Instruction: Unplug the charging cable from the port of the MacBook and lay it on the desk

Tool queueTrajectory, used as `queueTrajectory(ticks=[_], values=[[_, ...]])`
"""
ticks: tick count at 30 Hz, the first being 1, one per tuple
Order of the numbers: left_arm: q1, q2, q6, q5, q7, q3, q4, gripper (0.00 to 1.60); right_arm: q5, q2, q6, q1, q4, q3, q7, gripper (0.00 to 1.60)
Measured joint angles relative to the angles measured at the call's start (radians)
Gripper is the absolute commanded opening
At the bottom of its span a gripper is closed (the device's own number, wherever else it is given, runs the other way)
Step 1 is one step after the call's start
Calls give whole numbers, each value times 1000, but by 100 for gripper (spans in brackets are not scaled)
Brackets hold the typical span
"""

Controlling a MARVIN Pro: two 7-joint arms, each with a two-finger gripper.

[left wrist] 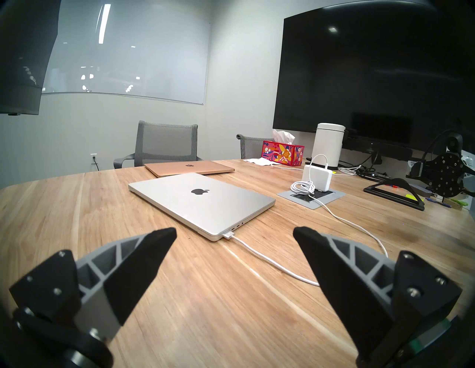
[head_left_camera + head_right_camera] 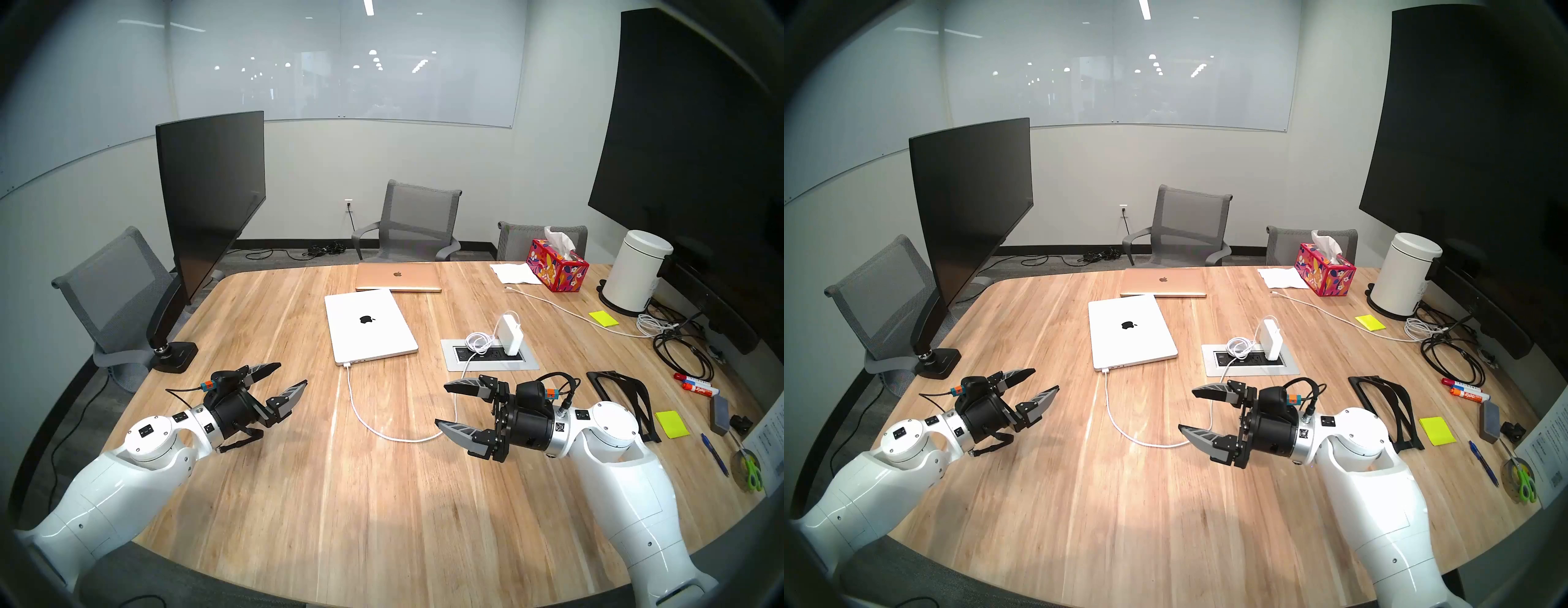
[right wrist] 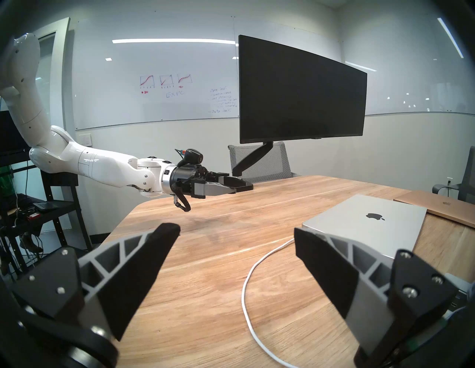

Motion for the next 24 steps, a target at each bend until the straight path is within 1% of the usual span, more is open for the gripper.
queueTrajectory(ticks=[24], values=[[0, 3, 0, -3, 2, 3, 0, 160, -7, -7, 2, 0, 0, 7, 6, 160]])
